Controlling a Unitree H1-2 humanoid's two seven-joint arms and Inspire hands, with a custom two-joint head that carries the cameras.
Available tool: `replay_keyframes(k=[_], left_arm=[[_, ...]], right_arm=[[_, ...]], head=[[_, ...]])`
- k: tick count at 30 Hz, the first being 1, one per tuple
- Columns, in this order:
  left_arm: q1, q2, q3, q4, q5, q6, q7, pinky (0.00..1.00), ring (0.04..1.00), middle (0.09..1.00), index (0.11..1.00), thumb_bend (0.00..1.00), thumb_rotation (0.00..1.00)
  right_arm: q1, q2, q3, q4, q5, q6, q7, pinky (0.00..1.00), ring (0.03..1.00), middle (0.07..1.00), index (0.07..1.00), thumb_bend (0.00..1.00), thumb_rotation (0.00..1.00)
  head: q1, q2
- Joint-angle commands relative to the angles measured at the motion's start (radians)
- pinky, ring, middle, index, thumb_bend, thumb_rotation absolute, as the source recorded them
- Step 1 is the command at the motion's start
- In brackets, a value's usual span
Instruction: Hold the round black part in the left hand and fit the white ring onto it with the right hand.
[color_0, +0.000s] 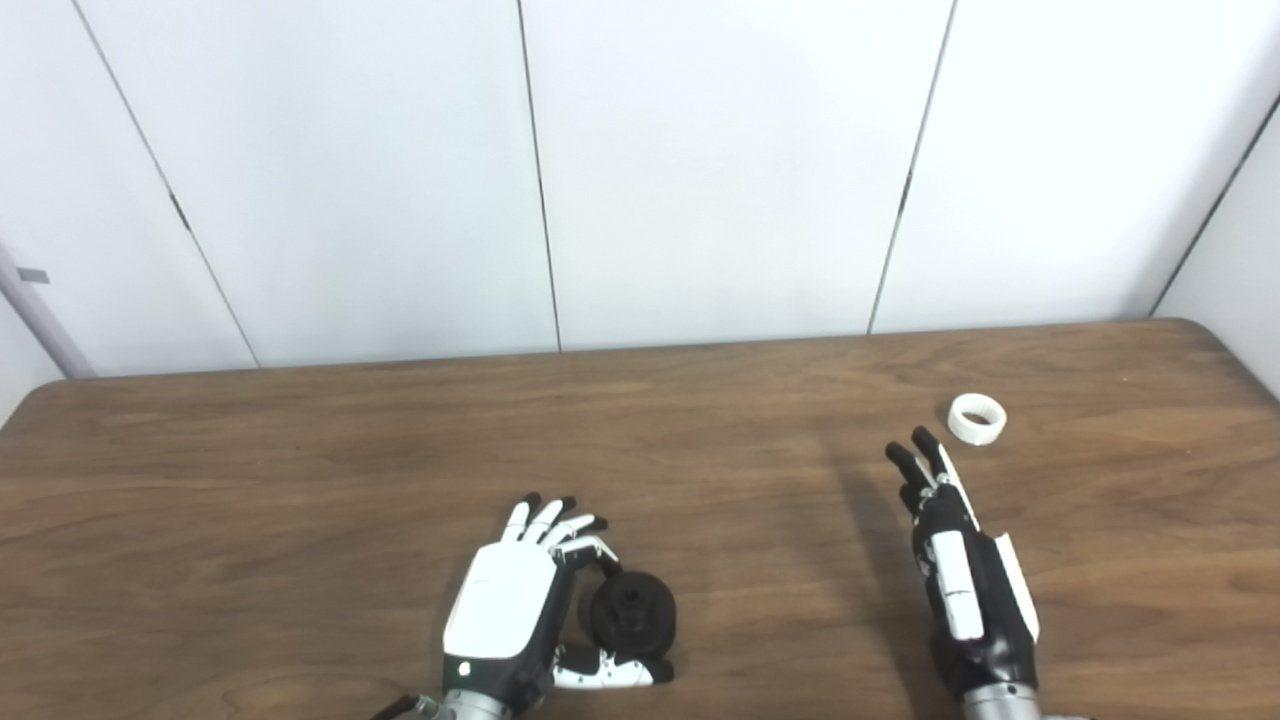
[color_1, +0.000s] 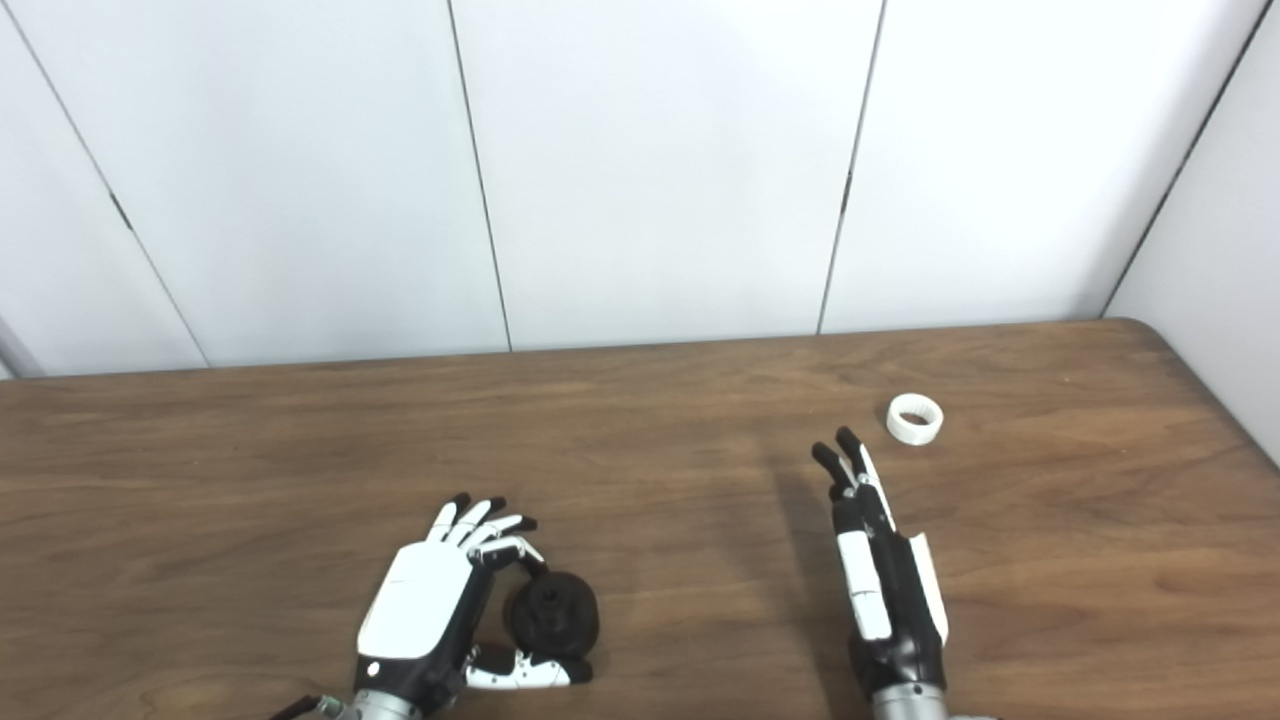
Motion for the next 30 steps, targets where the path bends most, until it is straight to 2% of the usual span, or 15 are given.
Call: replay_keyframes(k=[1, 5, 9, 13, 21, 23, 25, 28, 30], left_arm=[[0.03, -0.002, -0.007, 0.002, 0.009, -0.012, 0.009, 1.0, 0.927, 0.819, 0.484, 0.53, 0.06], [0.038, -0.004, -0.001, 0.001, 0.002, -0.021, 0.007, 1.0, 0.917, 0.813, 0.484, 0.52, 0.06], [0.045, -0.006, 0.0, 0.004, 0.002, -0.026, 0.008, 1.0, 0.916, 0.814, 0.484, 0.52, 0.06], [0.047, -0.006, -0.002, 0.008, 0.007, -0.026, 0.007, 1.0, 0.919, 0.816, 0.484, 0.52, 0.06], [0.042, -0.01, -0.001, 0.01, 0.013, -0.016, -0.006, 1.0, 0.929, 0.82, 0.485, 0.52, 0.05], [0.045, -0.006, 0.002, 0.011, 0.009, -0.023, 0.0, 1.0, 0.923, 0.818, 0.484, 0.52, 0.05], [0.049, -0.001, 0.006, 0.013, 0.002, -0.032, 0.006, 1.0, 0.919, 0.815, 0.484, 0.52, 0.05], [0.049, 0.002, 0.008, 0.012, 0.001, -0.036, 0.005, 1.0, 0.913, 0.81, 0.484, 0.52, 0.05], [0.048, 0.005, 0.008, 0.012, 0.007, -0.035, -0.001, 1.0, 0.915, 0.81, 0.484, 0.52, 0.05]], right_arm=[[0.02, 0.011, 0.004, -0.02, -0.006, 0.003, -0.008, 1.0, 0.982, 0.915, 0.959, 0.54, 0.92], [0.023, 0.01, 0.005, -0.031, -0.007, 0.01, -0.01, 1.0, 0.966, 0.903, 0.944, 0.54, 0.92], [0.022, 0.004, 0.003, -0.022, 0.001, -0.01, -0.009, 1.0, 0.959, 0.899, 0.938, 0.53, 0.91], [0.023, -0.002, 0.0, -0.03, 0.003, 0.006, -0.008, 1.0, 0.958, 0.896, 0.926, 0.52, 0.9], [0.003, -0.03, -0.016, -0.079, -0.009, 0.088, -0.008, 1.0, 0.939, 0.875, 0.874, 0.57, 0.67], [-0.002, -0.052, -0.011, -0.091, -0.032, 0.108, 0.0, 0.98, 0.937, 0.886, 0.888, 0.58, 0.62], [-0.009, -0.094, 0.002, -0.113, -0.139, 0.144, -0.005, 0.96, 0.932, 0.889, 0.889, 0.6, 0.61], [-0.026, -0.143, 0.008, -0.136, -0.227, 0.193, -0.004, 0.92, 0.914, 0.887, 0.878, 0.66, 0.59], [-0.047, -0.182, 0.005, -0.151, -0.262, 0.237, 0.007, 0.91, 0.903, 0.889, 0.873, 0.68, 0.49]], head=[[-0.003, 0.005], [-0.006, 0.011], [-0.014, 0.02], [-0.02, 0.028], [-0.032, 0.024], [-0.045, 0.023], [-0.073, 0.02], [-0.088, 0.018], [-0.097, 0.016]])
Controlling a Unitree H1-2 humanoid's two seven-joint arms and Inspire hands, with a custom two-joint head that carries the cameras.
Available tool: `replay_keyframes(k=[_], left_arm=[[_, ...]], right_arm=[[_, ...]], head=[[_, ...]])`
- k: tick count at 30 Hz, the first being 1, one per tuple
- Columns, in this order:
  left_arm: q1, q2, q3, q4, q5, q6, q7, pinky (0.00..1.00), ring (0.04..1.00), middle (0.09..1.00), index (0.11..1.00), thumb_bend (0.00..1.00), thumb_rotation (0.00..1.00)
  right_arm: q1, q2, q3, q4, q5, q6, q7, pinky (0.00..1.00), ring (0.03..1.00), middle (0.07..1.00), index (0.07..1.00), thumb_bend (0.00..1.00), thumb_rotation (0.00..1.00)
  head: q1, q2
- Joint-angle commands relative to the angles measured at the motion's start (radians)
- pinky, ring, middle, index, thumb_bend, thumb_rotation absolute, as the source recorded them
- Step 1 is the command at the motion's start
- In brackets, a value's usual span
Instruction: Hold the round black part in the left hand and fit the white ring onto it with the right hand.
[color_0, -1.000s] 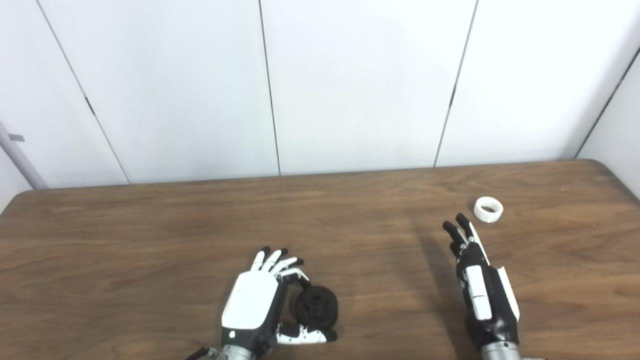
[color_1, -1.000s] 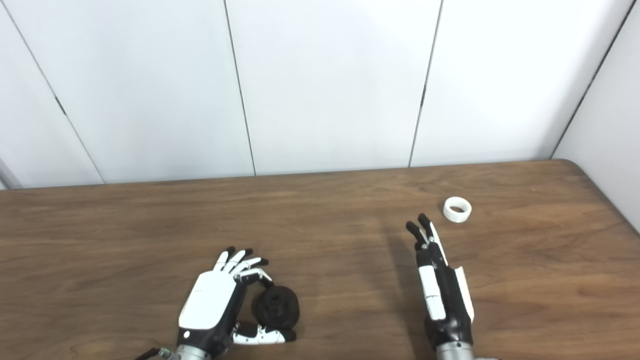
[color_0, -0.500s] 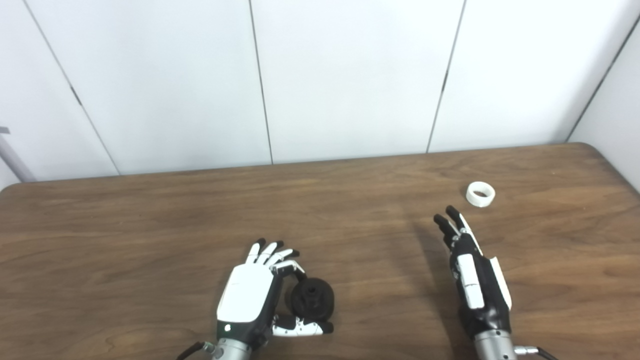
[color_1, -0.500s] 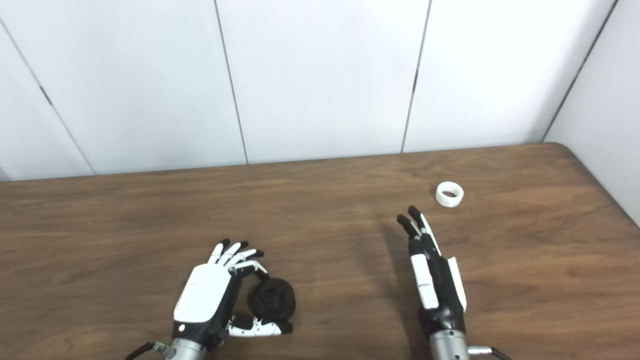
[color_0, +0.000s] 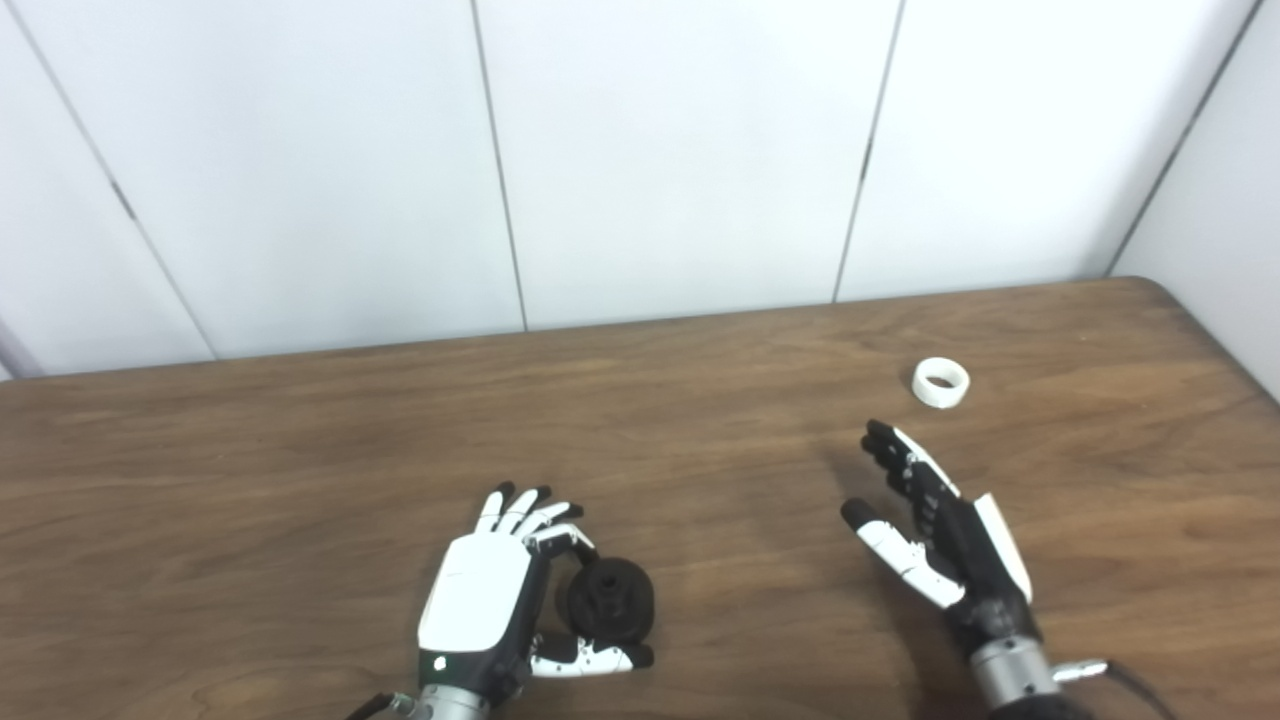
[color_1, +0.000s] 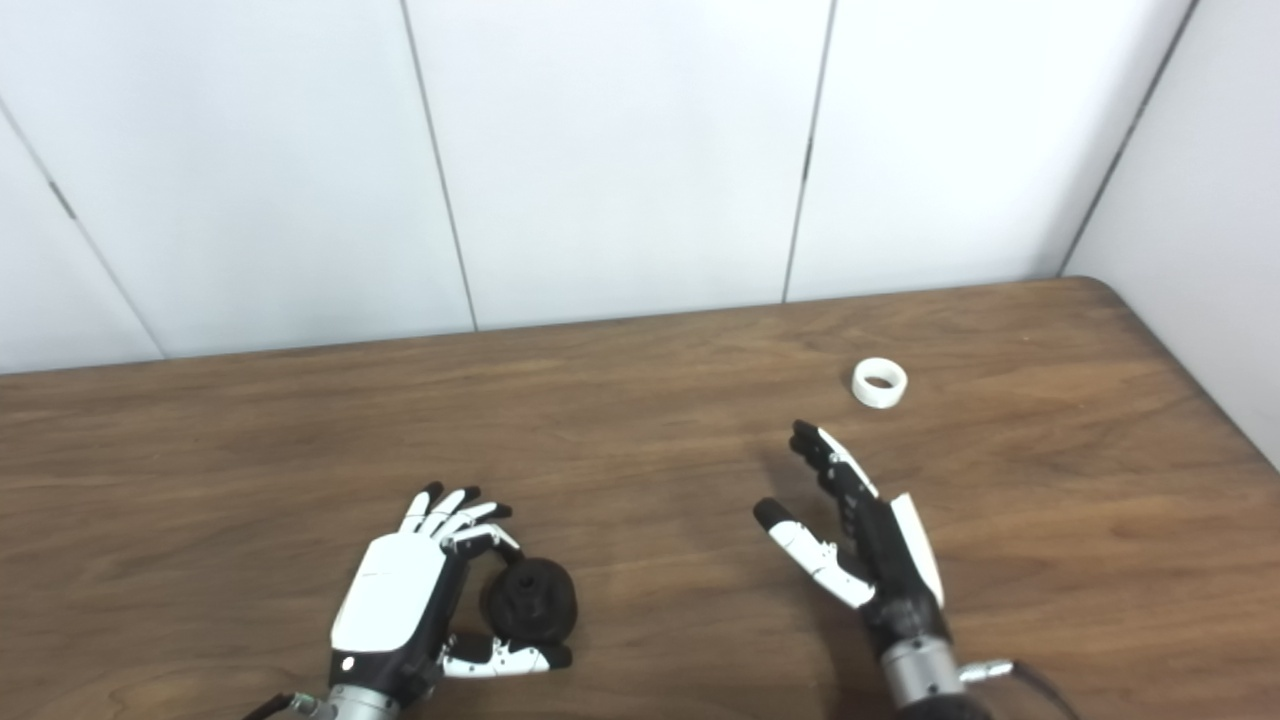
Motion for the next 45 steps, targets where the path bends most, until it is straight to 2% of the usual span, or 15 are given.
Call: replay_keyframes(k=[1, 4, 9, 13, 20, 24, 31, 41, 45], left_arm=[[0.027, 0.01, -0.005, 0.019, 0.008, -0.017, 0.009, 1.0, 0.916, 0.811, 0.484, 0.52, 0.05], [0.026, 0.013, -0.004, 0.02, 0.01, -0.02, 0.009, 1.0, 0.913, 0.81, 0.484, 0.52, 0.05], [0.026, 0.018, -0.001, 0.023, 0.013, -0.024, 0.008, 1.0, 0.911, 0.809, 0.484, 0.52, 0.05], [0.028, 0.018, 0.0, 0.023, 0.021, -0.021, 0.007, 1.0, 0.907, 0.808, 0.484, 0.53, 0.06], [0.032, 0.017, 0.0, 0.03, 0.021, -0.028, 0.018, 1.0, 0.905, 0.806, 0.484, 0.52, 0.05], [0.035, 0.019, 0.0, 0.028, 0.023, -0.028, 0.016, 1.0, 0.902, 0.802, 0.484, 0.52, 0.05], [0.042, 0.026, 0.005, 0.017, 0.019, -0.028, 0.003, 1.0, 0.907, 0.801, 0.484, 0.52, 0.06], [0.059, 0.033, 0.011, 0.0, 0.012, -0.035, -0.003, 1.0, 0.911, 0.805, 0.484, 0.52, 0.05], [0.061, 0.034, 0.01, -0.003, 0.014, -0.037, -0.004, 1.0, 0.908, 0.802, 0.485, 0.52, 0.05]], right_arm=[[-0.052, -0.041, -0.004, -0.054, -0.046, 0.034, 0.013, 0.9, 0.898, 0.886, 0.87, 0.69, 0.45], [-0.086, -0.093, -0.015, -0.069, -0.102, 0.104, 0.022, 0.89, 0.896, 0.88, 0.856, 0.76, 0.39], [-0.149, -0.2, -0.025, -0.094, -0.162, 0.2, 0.073, 0.98, 0.968, 0.921, 0.857, 0.81, 0.31], [-0.198, -0.283, -0.012, -0.084, -0.237, 0.223, 0.104, 0.99, 0.994, 0.94, 0.834, 0.84, 0.28], [-0.283, -0.375, 0.007, -0.035, -0.3, 0.256, 0.156, 1.0, 1.0, 0.973, 0.788, 0.9, 0.23], [-0.335, -0.407, 0.029, 0.001, -0.34, 0.268, 0.18, 1.0, 1.0, 0.994, 0.769, 0.91, 0.2], [-0.418, -0.451, 0.075, 0.096, -0.412, 0.272, 0.195, 1.0, 1.0, 1.0, 0.744, 0.92, 0.23], [-0.576, -0.521, 0.195, 0.206, -0.518, 0.335, 0.356, 1.0, 1.0, 1.0, 0.776, 0.93, 0.26], [-0.656, -0.55, 0.254, 0.249, -0.56, 0.361, 0.462, 1.0, 1.0, 1.0, 0.789, 0.92, 0.28]], head=[[-0.006, -0.001], [-0.029, -0.003], [-0.029, -0.003], [-0.045, -0.005], [-0.063, -0.007], [-0.081, -0.006], [-0.092, -0.002], [-0.103, 0.007], [-0.102, 0.009]])
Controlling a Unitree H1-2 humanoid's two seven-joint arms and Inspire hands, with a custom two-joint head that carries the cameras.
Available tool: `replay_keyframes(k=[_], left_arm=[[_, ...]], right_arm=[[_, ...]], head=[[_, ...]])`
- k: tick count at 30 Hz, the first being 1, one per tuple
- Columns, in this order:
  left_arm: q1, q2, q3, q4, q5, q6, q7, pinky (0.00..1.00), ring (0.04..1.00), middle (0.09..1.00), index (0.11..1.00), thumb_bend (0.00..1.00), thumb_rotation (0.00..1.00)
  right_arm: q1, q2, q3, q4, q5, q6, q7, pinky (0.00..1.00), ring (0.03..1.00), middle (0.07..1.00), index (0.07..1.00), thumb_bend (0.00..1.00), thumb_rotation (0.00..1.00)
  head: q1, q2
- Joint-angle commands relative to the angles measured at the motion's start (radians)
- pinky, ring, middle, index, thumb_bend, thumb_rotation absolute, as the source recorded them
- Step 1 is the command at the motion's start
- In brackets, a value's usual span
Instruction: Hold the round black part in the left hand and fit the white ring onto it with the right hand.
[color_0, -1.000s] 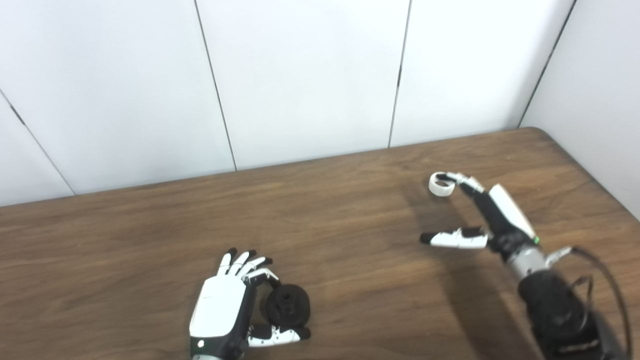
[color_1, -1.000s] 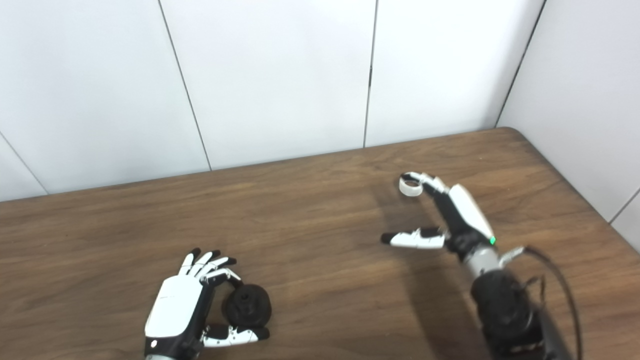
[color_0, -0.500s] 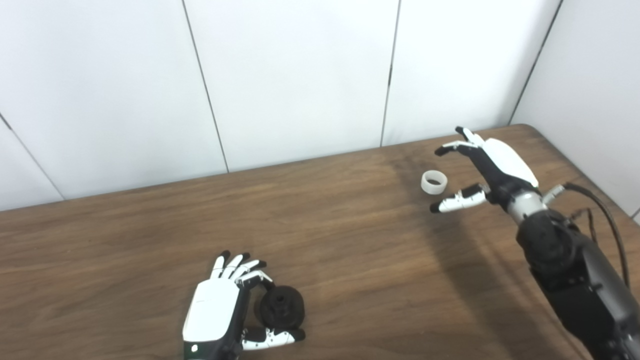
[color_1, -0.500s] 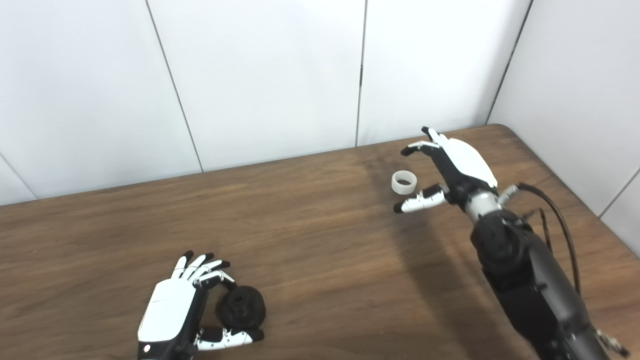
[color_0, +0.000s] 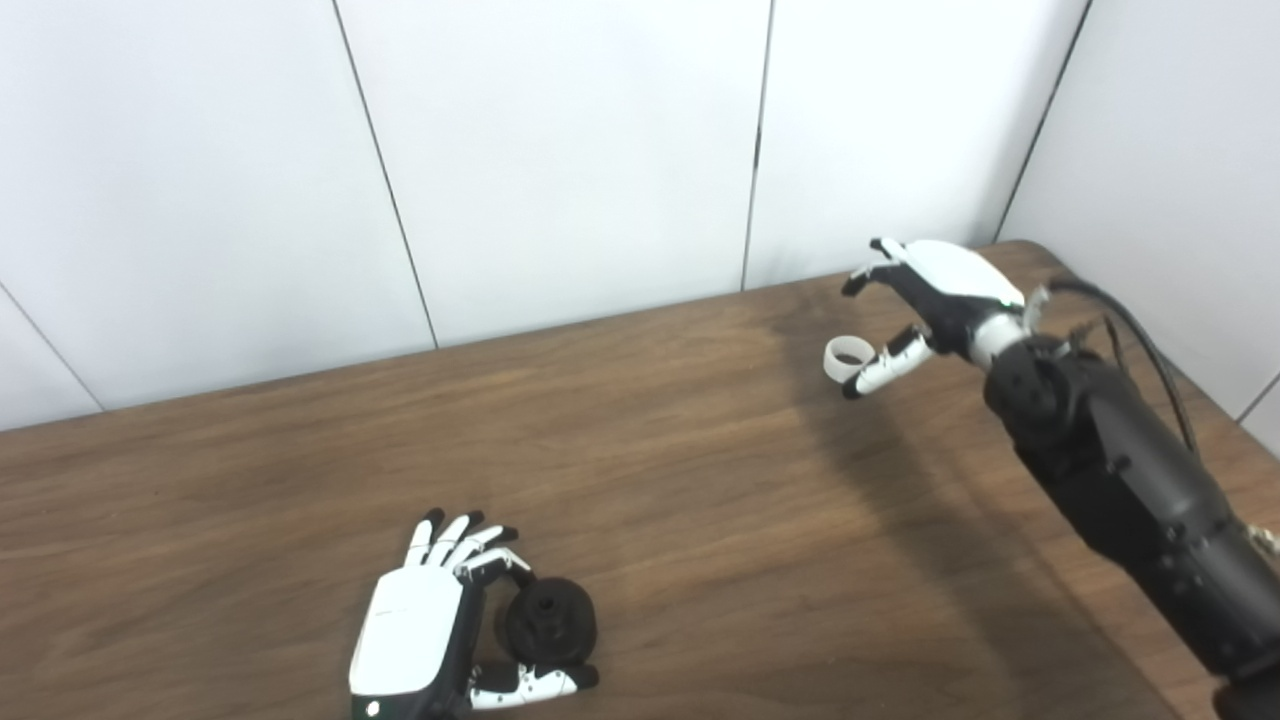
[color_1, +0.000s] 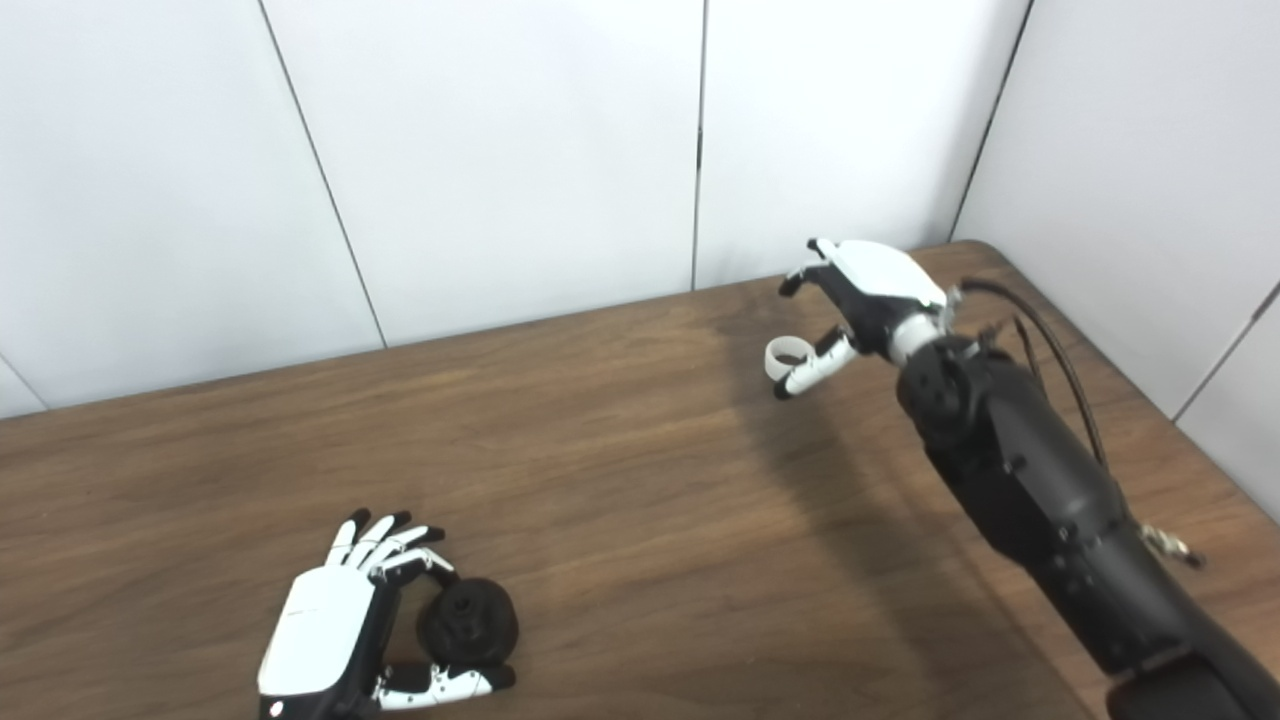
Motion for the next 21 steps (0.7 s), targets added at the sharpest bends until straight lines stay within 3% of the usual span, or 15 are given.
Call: replay_keyframes(k=[1, 15, 21], left_arm=[[0.043, 0.024, -0.003, 0.01, 0.013, -0.009, 0.0, 1.0, 0.908, 0.802, 0.485, 0.52, 0.05], [0.055, 0.008, -0.008, -0.004, 0.023, -0.001, -0.004, 1.0, 0.9, 0.797, 0.484, 0.52, 0.05], [0.059, -0.001, -0.009, -0.011, 0.037, 0.01, -0.013, 1.0, 0.901, 0.798, 0.484, 0.52, 0.05]], right_arm=[[-0.08, -0.045, 0.01, 0.003, -0.039, 0.012, 0.047, 1.0, 1.0, 1.0, 0.79, 0.92, 0.28], [-0.288, -0.042, 0.173, 0.212, -0.143, -0.005, 0.193, 1.0, 1.0, 1.0, 0.781, 0.98, 0.27], [-0.321, -0.026, 0.209, 0.27, -0.172, -0.015, 0.196, 1.0, 1.0, 1.0, 0.773, 0.99, 0.26]], head=[[0.0, 0.002], [0.017, 0.005], [0.023, 0.008]])
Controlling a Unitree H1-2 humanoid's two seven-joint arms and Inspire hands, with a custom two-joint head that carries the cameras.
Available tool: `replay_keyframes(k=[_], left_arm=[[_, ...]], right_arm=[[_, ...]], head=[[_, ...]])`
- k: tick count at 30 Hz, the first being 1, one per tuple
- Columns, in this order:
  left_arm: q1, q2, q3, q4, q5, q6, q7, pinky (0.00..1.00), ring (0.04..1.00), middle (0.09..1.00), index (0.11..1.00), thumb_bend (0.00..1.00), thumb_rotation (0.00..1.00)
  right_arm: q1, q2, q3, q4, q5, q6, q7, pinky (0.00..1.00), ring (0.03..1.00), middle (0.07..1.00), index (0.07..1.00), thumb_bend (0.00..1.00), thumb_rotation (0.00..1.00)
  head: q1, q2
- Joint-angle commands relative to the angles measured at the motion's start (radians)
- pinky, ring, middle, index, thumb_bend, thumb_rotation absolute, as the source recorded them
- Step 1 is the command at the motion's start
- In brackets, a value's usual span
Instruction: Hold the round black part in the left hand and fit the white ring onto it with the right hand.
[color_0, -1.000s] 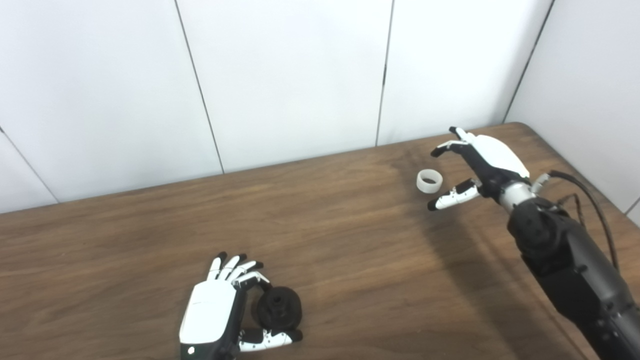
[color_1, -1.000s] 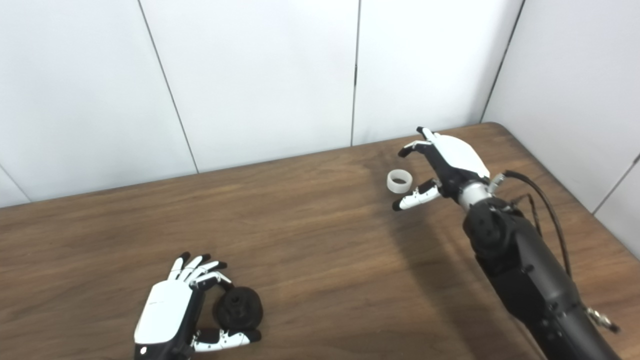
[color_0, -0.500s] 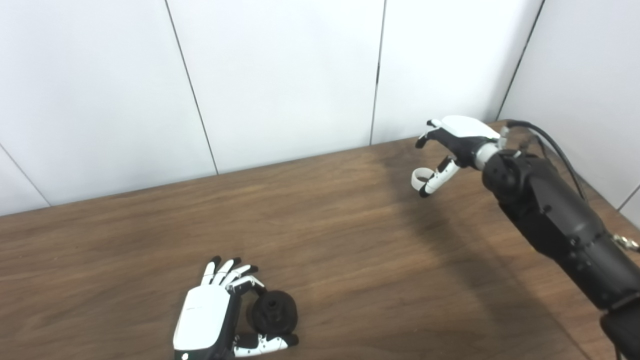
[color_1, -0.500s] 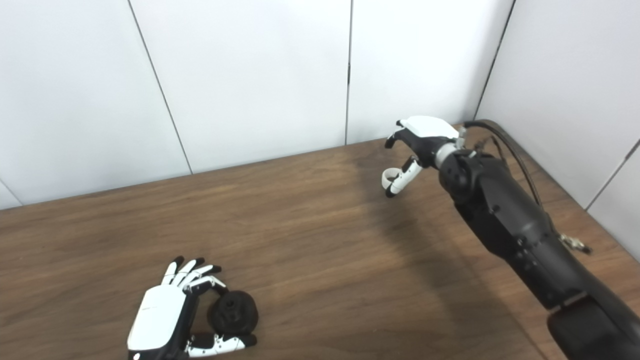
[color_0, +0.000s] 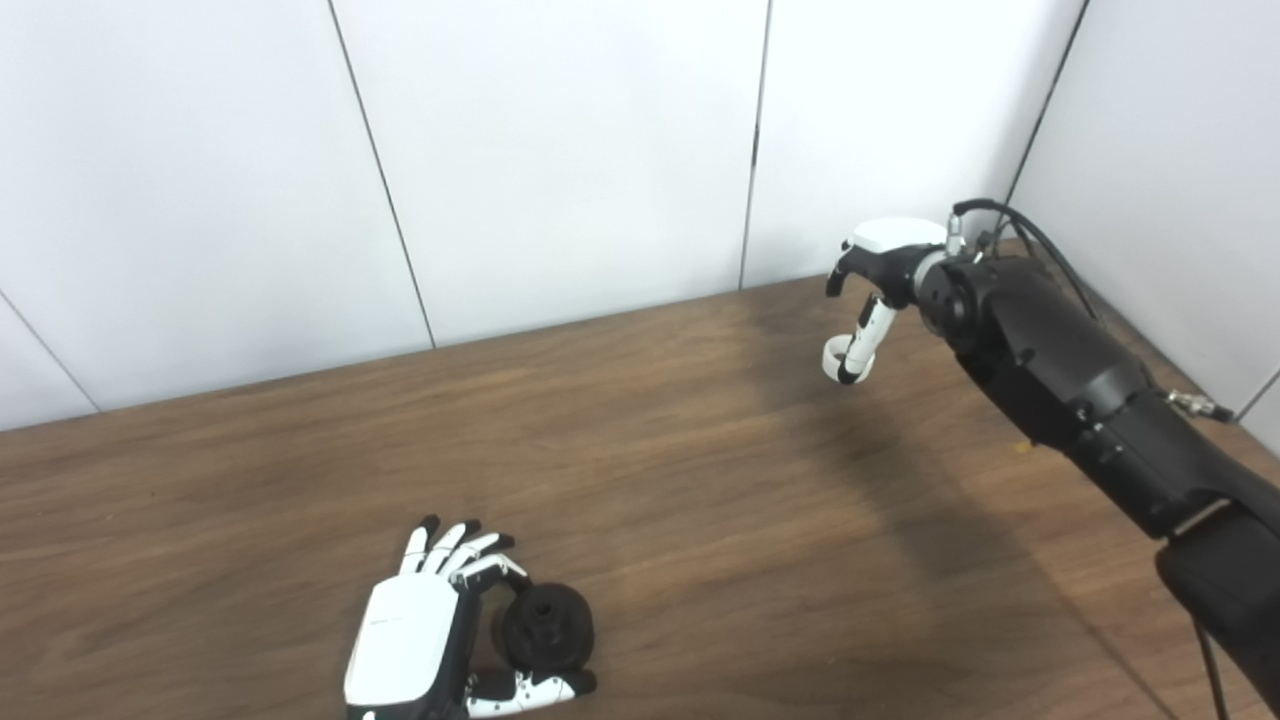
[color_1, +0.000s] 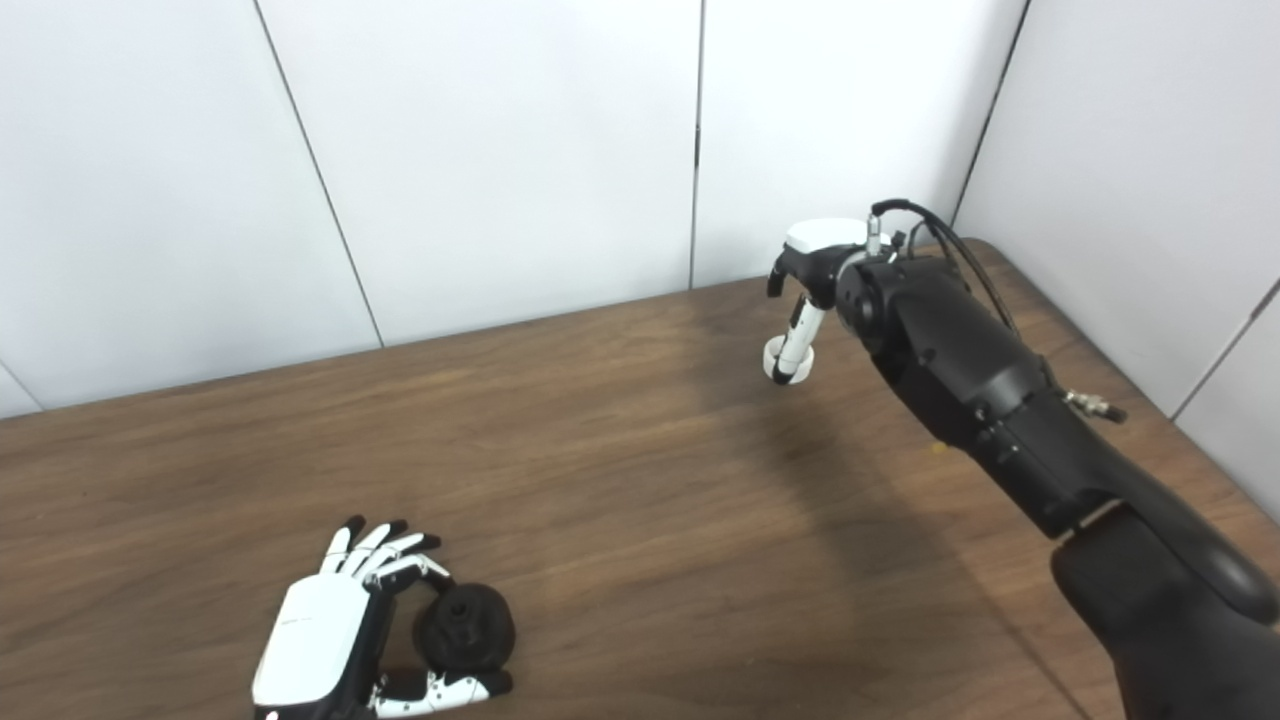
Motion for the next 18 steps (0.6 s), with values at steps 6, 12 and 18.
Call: replay_keyframes(k=[6, 12, 18], left_arm=[[0.041, 0.003, -0.005, 0.012, 0.01, -0.001, 0.001, 1.0, 0.901, 0.796, 0.484, 0.52, 0.05], [0.043, 0.003, -0.003, 0.005, 0.013, 0.001, -0.002, 1.0, 0.9, 0.795, 0.484, 0.52, 0.06], [0.046, 0.001, -0.002, 0.002, 0.011, 0.001, -0.003, 1.0, 0.897, 0.795, 0.484, 0.52, 0.05]], right_arm=[[-0.079, -0.005, 0.016, 0.038, -0.049, -0.004, -0.001, 1.0, 1.0, 1.0, 0.768, 0.97, 0.26], [-0.085, 0.002, 0.027, 0.064, -0.063, -0.01, -0.004, 1.0, 1.0, 1.0, 0.768, 0.96, 0.23], [-0.08, -0.001, 0.033, 0.074, -0.069, -0.015, -0.021, 1.0, 1.0, 1.0, 0.77, 0.95, 0.24]], head=[[0.001, 0.003], [0.003, 0.006], [0.006, 0.007]])
